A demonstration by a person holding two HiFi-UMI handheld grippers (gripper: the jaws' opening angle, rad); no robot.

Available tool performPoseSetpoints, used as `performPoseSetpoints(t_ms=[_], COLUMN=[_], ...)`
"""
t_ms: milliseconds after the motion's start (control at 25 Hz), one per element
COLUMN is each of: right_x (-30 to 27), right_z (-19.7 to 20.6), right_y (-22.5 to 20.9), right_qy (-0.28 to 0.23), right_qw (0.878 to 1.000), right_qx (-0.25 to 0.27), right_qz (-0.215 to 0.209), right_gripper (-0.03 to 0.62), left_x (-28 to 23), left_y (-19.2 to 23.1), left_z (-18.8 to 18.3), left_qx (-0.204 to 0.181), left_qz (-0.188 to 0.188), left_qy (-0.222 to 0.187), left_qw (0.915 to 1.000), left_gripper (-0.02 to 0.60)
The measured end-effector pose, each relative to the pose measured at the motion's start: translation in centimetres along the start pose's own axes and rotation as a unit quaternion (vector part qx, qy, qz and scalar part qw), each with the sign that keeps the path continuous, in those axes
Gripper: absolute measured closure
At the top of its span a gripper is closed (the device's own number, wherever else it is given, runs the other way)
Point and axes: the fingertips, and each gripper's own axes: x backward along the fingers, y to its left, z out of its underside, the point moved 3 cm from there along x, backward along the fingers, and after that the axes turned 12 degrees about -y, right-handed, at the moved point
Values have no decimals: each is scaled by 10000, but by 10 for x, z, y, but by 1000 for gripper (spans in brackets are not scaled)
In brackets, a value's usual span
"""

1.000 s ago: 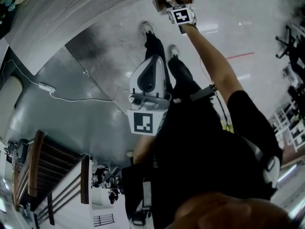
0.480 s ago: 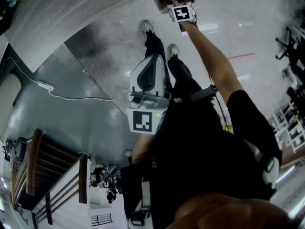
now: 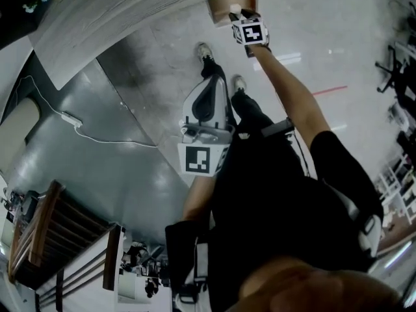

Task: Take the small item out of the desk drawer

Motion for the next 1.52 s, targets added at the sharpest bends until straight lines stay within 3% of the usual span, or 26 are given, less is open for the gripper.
performPoseSetpoints(t_ms=[280, 560, 920, 1200, 1520], right_x=[90, 185, 282, 340, 398], right_z=[-15, -22, -23, -7, -6], right_y=[-1, -9, -9, -3, 27], right_qy=[-512, -1030, -1617, -1851, -2239], right_qw=[9979, 9935, 9834, 9786, 9697], right_qx=[-255, -182, -194, -365, -461], right_qz=[-292, -457, -801, -823, -859], right_gripper=[442, 445, 444, 445, 444], left_x=[38, 85, 133, 157, 188], left_y=[-62, -120, -176, -190, -171], left_z=[-14, -20, -27, -33, -44], left_qx=[-178, -784, -952, -1012, -965], left_qz=[97, 121, -109, 10, 136], left_qy=[-201, -393, -543, -524, -497], left_qw=[9996, 9961, 9939, 9935, 9940], left_gripper=[583, 583, 583, 583, 583])
